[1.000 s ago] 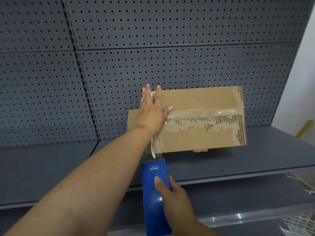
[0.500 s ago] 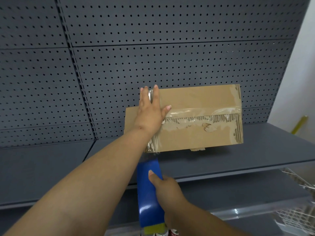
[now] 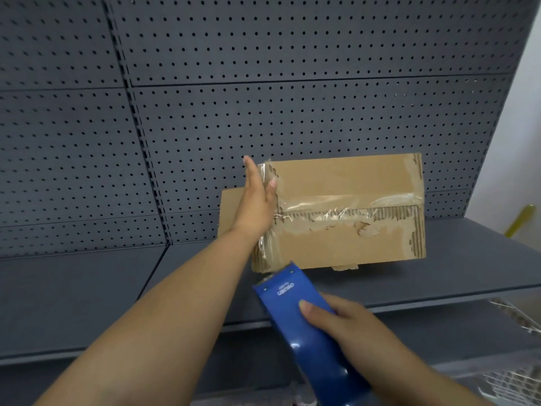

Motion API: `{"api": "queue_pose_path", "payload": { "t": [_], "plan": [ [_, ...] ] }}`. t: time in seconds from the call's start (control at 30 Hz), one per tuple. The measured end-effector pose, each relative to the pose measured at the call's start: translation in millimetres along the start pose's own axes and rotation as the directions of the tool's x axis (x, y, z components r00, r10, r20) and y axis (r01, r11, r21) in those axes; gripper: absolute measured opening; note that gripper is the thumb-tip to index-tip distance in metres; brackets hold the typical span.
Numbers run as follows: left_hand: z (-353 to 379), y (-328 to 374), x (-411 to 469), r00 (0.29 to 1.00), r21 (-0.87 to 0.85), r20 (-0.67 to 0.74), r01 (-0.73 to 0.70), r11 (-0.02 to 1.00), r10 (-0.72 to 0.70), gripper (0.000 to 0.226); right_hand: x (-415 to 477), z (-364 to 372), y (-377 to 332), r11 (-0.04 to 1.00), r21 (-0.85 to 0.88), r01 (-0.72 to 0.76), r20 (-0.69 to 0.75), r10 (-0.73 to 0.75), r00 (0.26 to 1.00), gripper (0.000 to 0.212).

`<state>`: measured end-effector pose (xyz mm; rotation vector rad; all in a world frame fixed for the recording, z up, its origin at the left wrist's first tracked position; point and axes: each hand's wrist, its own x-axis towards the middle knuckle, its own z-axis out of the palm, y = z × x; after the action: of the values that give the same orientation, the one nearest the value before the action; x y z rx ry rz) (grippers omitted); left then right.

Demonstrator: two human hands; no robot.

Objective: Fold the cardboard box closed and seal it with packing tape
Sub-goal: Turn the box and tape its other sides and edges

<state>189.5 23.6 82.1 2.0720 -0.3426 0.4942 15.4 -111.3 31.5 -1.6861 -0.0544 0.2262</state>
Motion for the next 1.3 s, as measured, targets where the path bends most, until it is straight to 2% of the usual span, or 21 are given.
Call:
{"api": "queue_pose_path", "payload": {
  "t": [0.1,0.17,0.33,0.47,0.6,0.7,0.8,0.9,0.97,1.03,1.07,1.2,1.3],
  "plan": [
    [2,-1,-7,0.999,-0.030,-0.046,0.007,1.000,-0.008,0.062,-9,-27,-23,0.996,0.086,0.032,-0.081,-0.025,0.996,0.026],
    [4,-2,-10,0.998,-0.073,-0.059,0.005,0.997,-0.010,0.060,-10,-40,-36,0.993,0.099,0.059,-0.151,-0.044,0.988,0.026],
    [9,-4,-25,0.996,-0.165,-0.085,0.026,0.986,-0.040,0.057,-6,-54,-62,0.987,0.039,0.154,-0.224,-0.141,0.964,0.024],
    [11,-1,-46,0.996,-0.221,-0.073,0.028,0.975,-0.045,0.057,0,-64,-84,0.952,-0.182,0.245,-0.234,-0.284,0.930,0.019],
    [13,1,-70,0.998,-0.252,-0.065,0.005,0.968,-0.022,0.056,8,-71,-113,0.855,-0.438,0.278,-0.238,-0.409,0.881,0.021],
    [15,-3,-84,0.999,-0.268,-0.054,-0.015,0.963,0.000,0.057,17,-73,-130,0.753,-0.625,0.208,-0.204,-0.415,0.887,0.033],
    [12,-8,-88,0.999,-0.266,-0.043,0.003,0.964,-0.016,0.058,26,-72,-141,0.699,-0.703,0.130,-0.182,-0.353,0.918,0.032],
    [6,-5,-93,1.000,-0.127,-0.029,0.001,0.992,-0.005,0.062,33,-69,-148,0.648,-0.760,0.057,-0.176,-0.289,0.941,0.036],
    [1,-8,-95,0.994,0.145,-0.054,-0.091,0.985,0.099,0.061,37,-66,-149,0.619,-0.785,0.024,-0.186,-0.272,0.944,0.041],
    [-5,-12,-92,0.967,0.418,-0.076,-0.189,0.889,0.242,0.054,39,-64,-147,0.595,-0.804,-0.003,-0.187,-0.248,0.950,0.045],
    [-7,-13,-90,0.958,0.499,-0.076,-0.203,0.843,0.276,0.050,40,-63,-144,0.587,-0.809,-0.015,-0.186,-0.232,0.955,0.046],
    [-10,-10,-88,0.958,0.552,-0.050,-0.210,0.807,0.283,0.040,44,-63,-134,0.598,-0.801,-0.036,-0.196,-0.205,0.959,0.046],
    [-12,-10,-84,0.980,0.423,-0.001,-0.178,0.888,0.197,0.040,43,-62,-133,0.604,-0.796,-0.042,-0.202,-0.199,0.959,0.047]
  ]
}}
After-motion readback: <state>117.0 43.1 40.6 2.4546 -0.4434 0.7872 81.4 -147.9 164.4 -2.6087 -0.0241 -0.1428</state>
